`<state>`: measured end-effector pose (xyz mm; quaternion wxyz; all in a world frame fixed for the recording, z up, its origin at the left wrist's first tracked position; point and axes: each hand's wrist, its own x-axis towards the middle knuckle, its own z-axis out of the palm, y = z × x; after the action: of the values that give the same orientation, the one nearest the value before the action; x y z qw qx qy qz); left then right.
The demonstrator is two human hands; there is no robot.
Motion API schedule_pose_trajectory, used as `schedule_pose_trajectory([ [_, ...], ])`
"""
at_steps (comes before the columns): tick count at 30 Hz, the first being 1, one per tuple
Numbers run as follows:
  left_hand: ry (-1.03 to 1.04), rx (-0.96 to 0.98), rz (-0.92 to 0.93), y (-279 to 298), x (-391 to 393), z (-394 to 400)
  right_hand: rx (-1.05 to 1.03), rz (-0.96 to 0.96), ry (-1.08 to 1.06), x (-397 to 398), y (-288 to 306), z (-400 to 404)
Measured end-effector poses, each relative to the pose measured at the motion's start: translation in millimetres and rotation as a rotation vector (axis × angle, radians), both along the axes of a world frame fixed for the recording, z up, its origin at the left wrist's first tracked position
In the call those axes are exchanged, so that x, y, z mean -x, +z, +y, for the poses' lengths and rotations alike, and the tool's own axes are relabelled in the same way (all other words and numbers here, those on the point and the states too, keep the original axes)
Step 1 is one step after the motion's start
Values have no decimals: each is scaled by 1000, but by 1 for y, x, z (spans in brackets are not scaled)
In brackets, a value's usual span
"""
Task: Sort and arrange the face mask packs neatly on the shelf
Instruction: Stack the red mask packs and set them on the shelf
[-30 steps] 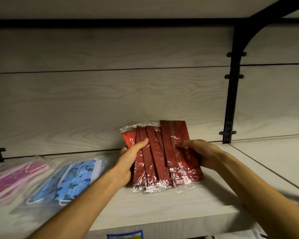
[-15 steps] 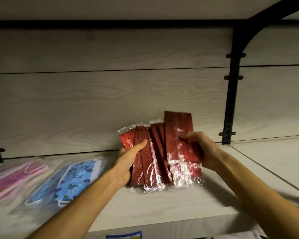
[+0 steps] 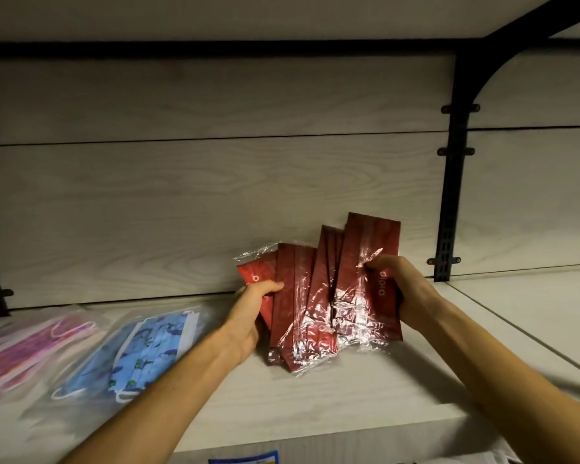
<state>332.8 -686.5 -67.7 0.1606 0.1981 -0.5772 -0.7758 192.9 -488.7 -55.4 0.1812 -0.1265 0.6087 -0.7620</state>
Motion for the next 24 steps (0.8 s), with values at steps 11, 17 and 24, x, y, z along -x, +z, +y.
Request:
schedule_pose_trajectory([
  [11, 55, 18, 40, -5, 5, -8, 340, -198, -4, 6, 5, 9],
  [17, 23, 75, 94, -6, 5, -4, 20, -170, 235, -3, -3, -7],
  [24, -142, 7, 52, -3, 5, 1, -61, -42, 247, 1, -4, -6],
])
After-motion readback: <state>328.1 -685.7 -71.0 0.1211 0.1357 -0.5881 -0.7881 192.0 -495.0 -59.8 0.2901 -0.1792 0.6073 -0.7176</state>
